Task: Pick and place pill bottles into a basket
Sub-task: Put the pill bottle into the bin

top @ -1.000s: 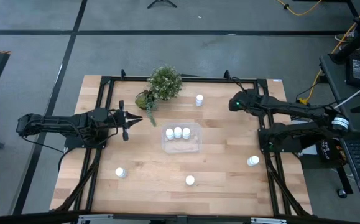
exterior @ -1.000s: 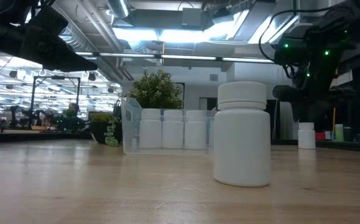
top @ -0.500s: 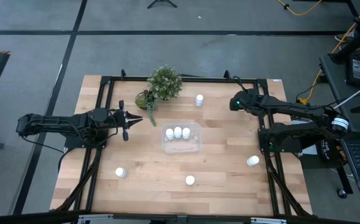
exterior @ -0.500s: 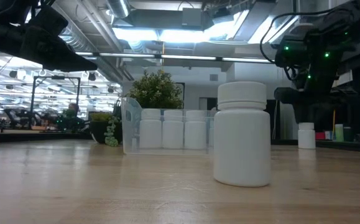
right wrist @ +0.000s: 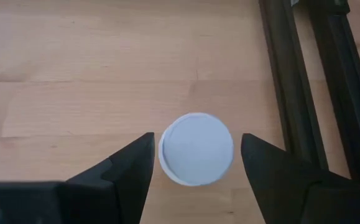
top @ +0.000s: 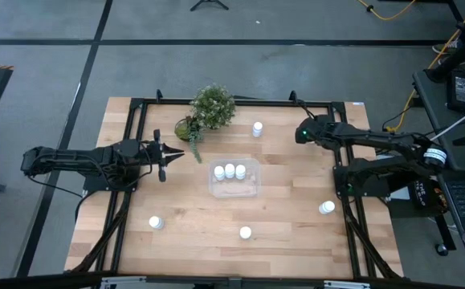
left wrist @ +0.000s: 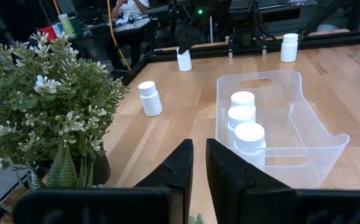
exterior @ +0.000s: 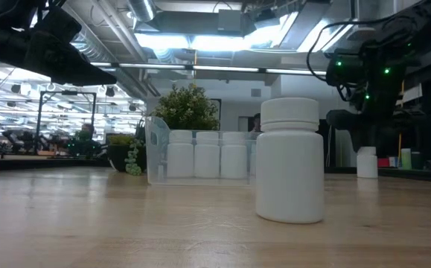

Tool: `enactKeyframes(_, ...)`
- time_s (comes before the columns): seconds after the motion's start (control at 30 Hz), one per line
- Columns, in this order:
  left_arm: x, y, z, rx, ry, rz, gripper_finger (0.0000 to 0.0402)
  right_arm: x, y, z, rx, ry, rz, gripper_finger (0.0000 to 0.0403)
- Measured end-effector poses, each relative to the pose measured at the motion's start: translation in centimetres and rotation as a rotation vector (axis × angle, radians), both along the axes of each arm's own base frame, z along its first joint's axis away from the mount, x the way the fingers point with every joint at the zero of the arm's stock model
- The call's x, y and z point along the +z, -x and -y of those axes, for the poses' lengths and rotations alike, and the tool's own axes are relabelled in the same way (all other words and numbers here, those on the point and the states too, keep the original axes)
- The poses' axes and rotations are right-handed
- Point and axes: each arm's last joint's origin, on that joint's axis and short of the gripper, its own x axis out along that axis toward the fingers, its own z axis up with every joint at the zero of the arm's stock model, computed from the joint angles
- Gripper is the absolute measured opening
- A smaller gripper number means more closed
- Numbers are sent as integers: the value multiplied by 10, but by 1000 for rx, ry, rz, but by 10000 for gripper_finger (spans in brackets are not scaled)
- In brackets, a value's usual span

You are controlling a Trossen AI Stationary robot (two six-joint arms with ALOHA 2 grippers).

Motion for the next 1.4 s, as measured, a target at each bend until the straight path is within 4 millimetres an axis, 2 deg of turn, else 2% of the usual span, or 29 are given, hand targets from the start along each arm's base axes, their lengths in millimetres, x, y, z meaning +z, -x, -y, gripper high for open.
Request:
enactKeyframes(0.3,0,0,0,0,0,0,41,-1,1,3,-6,-7,-2,231)
enactKeyframes(0.63,0,0,0,0,0,0,43,-1,1,2,17,-9,-17,148)
enactKeyframes(0.9,0,0,0,0,0,0,43,-1,-1,2,71,-32,-24,148)
enactKeyframes(1.07,0,0,0,0,0,0,41,3,-9,6,217,-26,21,148)
enactKeyframes(1.27,0,0,0,0,0,-1,43,11,-23,8,482,-43,149,148)
enactKeyframes(1.4,0,0,0,0,0,0,40,11,-25,7,571,-55,161,148)
